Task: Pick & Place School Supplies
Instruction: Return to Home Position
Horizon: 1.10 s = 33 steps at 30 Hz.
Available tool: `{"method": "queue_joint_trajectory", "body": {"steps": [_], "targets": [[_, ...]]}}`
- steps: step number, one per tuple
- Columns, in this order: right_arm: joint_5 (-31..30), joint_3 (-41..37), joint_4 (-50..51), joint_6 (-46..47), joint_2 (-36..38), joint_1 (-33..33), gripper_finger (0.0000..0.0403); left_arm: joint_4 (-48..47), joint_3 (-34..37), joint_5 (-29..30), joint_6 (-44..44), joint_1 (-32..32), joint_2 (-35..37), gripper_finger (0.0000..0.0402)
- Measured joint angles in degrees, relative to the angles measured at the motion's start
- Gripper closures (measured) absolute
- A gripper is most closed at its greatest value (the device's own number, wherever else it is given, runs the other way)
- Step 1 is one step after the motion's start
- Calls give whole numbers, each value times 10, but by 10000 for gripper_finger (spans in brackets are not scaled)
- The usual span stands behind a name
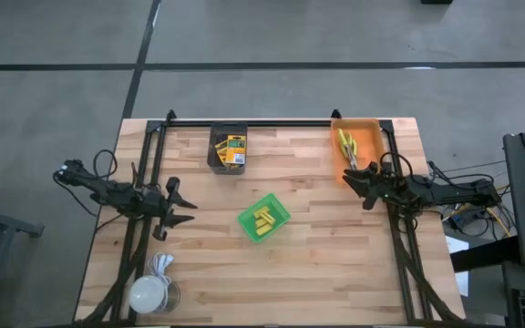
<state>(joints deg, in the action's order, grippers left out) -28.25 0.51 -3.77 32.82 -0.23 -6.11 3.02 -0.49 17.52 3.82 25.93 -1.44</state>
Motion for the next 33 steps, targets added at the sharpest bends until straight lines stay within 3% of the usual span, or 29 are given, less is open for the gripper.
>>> {"method": "queue_joint_trajectory", "body": {"steps": [6, 33], "targets": [[0, 0, 0, 1, -7, 0, 237, -2, 0, 1, -67, 0, -18, 252], [2, 0, 0, 2, -7, 0, 240, -4, 0, 1, -64, 0, -20, 252]]}}
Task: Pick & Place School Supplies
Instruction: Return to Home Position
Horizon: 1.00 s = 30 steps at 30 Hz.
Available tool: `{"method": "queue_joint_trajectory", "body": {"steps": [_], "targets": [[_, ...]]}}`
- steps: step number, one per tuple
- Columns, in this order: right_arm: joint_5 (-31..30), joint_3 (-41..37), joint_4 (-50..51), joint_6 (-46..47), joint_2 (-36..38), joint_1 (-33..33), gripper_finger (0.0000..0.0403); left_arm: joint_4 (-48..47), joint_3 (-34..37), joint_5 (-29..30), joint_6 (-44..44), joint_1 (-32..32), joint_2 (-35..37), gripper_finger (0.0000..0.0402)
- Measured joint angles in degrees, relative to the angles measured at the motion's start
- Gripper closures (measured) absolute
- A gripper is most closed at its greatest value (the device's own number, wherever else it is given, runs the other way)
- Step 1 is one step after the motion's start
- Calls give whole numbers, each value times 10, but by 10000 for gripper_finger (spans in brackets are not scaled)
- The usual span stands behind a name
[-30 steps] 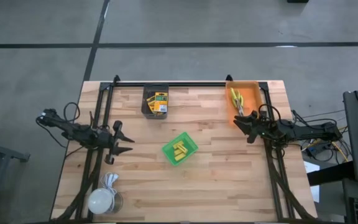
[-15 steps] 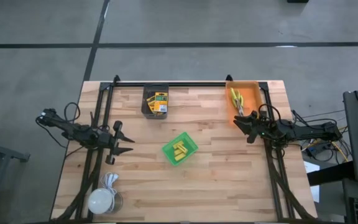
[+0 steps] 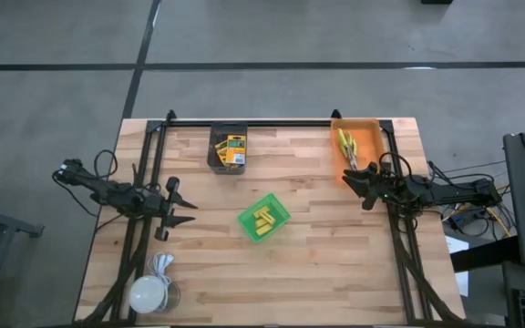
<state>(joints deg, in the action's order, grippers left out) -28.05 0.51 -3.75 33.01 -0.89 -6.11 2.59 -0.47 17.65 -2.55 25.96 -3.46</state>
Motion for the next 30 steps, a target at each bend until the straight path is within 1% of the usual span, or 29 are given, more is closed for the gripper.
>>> {"method": "queue_joint_trajectory", "body": {"steps": [30], "targets": [[-1, 0, 0, 0, 0, 0, 248, 0, 0, 0, 0, 0, 0, 252]]}}
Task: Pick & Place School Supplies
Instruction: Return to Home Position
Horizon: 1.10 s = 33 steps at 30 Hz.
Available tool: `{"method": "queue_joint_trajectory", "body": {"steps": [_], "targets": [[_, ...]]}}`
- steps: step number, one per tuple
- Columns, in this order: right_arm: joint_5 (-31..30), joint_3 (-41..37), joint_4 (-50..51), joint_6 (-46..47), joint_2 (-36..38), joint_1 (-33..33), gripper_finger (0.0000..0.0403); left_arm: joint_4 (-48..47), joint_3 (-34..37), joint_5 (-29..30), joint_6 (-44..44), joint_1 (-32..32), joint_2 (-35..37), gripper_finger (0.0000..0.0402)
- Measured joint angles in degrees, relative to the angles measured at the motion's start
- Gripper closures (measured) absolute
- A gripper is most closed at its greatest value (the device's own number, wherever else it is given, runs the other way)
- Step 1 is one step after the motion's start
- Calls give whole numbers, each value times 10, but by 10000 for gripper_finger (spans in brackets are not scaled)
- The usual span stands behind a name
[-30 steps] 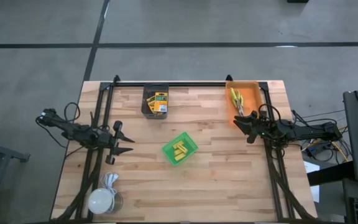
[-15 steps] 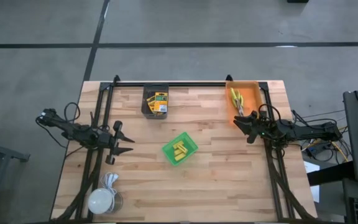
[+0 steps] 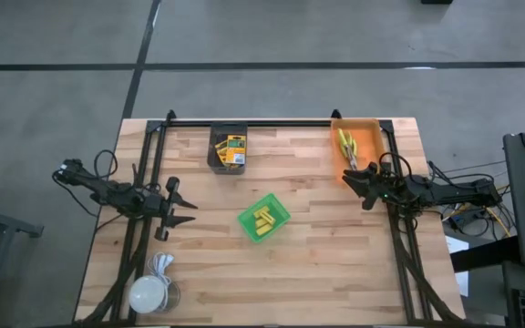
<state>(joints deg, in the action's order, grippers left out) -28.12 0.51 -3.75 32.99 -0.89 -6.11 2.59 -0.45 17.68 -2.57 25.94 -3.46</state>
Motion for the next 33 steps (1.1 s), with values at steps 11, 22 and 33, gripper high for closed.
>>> {"method": "queue_joint_trajectory", "body": {"steps": [11, 22, 33], "targets": [[-1, 0, 0, 0, 0, 0, 246, 0, 0, 0, 0, 0, 0, 252], [-1, 0, 0, 0, 0, 0, 247, 0, 0, 0, 0, 0, 0, 252], [-1, 0, 0, 0, 0, 0, 241, 0, 0, 0, 0, 0, 0, 252]]}}
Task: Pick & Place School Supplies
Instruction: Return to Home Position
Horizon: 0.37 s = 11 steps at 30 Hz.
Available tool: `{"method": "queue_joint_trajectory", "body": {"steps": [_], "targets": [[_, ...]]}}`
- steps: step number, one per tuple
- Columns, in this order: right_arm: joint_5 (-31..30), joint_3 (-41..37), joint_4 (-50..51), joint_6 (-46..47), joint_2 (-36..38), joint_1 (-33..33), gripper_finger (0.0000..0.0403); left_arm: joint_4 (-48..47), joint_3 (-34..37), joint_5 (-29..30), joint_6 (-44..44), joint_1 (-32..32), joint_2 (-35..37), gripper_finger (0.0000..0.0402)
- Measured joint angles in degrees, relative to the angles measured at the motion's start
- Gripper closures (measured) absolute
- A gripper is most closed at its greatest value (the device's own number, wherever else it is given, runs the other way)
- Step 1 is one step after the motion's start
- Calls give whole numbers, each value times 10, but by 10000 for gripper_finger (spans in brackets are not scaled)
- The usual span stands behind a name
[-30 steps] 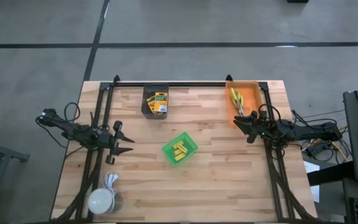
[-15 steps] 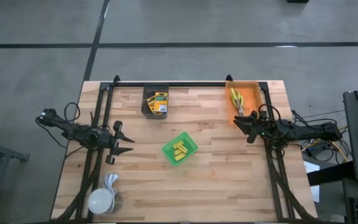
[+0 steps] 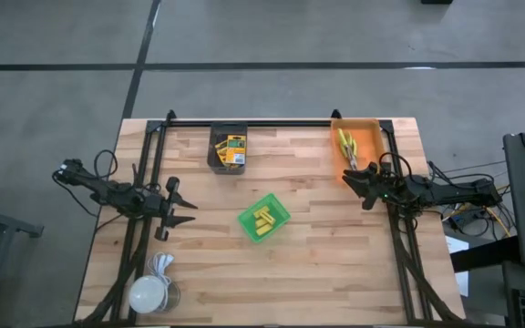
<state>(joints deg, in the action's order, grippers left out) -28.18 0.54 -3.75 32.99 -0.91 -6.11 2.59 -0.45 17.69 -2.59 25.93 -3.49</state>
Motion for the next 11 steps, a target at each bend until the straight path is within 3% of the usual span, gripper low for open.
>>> {"method": "queue_joint_trajectory", "body": {"steps": [11], "targets": [[1, 0, 0, 0, 0, 0, 241, 0, 0, 0, 0, 0, 0, 252]]}}
